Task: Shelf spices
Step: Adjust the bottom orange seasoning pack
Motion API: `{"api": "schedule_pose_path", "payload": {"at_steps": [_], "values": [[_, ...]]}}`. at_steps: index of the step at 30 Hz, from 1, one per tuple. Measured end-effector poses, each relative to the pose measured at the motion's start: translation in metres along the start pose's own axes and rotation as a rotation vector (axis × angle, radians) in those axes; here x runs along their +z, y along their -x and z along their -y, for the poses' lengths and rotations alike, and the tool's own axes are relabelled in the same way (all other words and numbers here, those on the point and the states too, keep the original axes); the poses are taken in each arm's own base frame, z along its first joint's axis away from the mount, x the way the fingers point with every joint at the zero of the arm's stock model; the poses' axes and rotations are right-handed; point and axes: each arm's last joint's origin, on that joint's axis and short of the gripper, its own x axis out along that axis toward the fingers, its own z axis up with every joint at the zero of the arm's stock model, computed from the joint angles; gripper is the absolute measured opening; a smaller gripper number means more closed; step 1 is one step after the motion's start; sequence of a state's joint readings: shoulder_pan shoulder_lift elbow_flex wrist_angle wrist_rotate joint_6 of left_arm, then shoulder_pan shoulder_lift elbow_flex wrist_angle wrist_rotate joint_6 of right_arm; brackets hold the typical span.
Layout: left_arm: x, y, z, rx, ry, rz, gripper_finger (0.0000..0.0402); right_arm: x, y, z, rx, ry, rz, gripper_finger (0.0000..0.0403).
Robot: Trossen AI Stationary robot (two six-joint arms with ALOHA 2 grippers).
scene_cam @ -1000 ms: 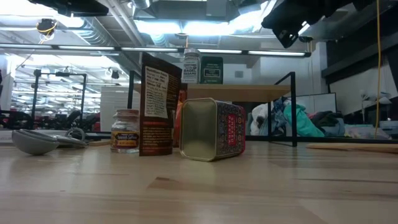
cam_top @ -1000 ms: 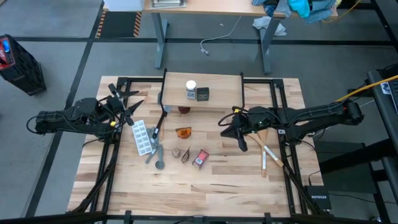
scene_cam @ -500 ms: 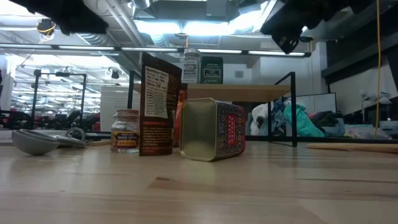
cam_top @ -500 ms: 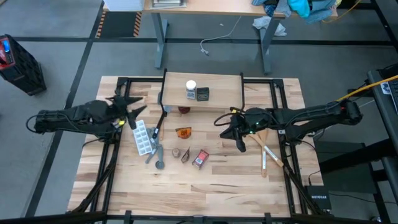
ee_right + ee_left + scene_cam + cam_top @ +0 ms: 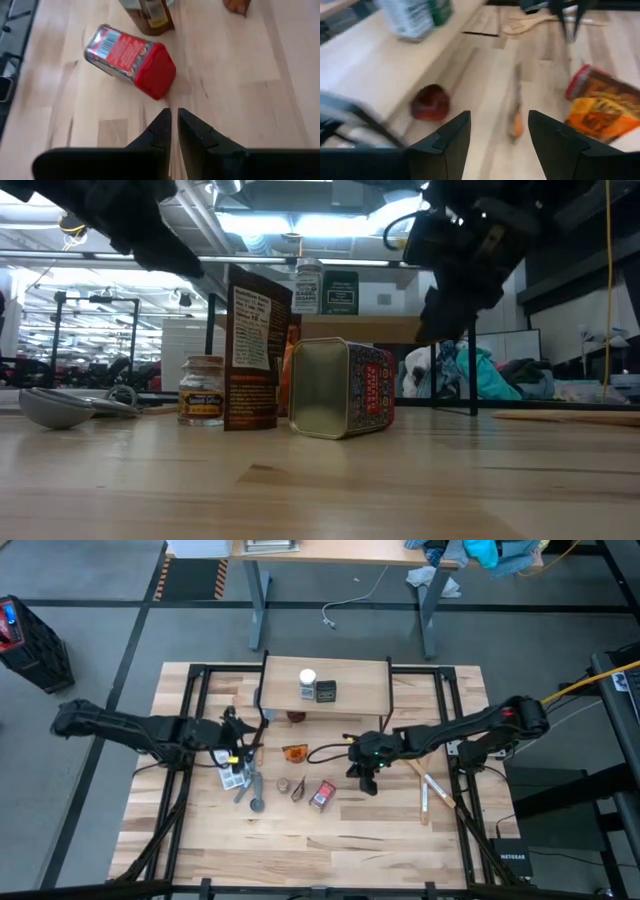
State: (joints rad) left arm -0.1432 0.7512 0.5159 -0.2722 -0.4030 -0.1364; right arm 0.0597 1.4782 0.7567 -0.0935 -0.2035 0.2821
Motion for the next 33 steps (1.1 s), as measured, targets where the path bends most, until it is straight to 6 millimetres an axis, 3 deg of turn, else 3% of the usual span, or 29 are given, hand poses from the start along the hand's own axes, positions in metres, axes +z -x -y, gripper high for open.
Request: {"api": "schedule_pose_path", "payload": {"at_steps": [7, 18, 24, 33], "values": [[-0.005, -0.008, 0.037, -0.137, 0.015, -0.017, 0.0173, 0.003, -0.004, -0.001, 0.041, 0.036, 0.026, 0.0037], [-0.021, -0.020, 0.089, -0.280, 0.012, -0.045, 0.0049, 0.011, -0.004, -0.003, 0.065, 0.057, 0.110, 0.0037], [-0.027, -0.034, 0.102, -0.284, -0.001, -0.046, 0.0005, 0.015, -0.005, -0.015, 0.061, 0.130, 0.192, 0.0037], [-0.033, -0.056, 0.109, -0.262, -0.014, -0.026, 0.0002, 0.012, -0.016, -0.039, -0.004, 0.201, 0.278, 0.0022]]}}
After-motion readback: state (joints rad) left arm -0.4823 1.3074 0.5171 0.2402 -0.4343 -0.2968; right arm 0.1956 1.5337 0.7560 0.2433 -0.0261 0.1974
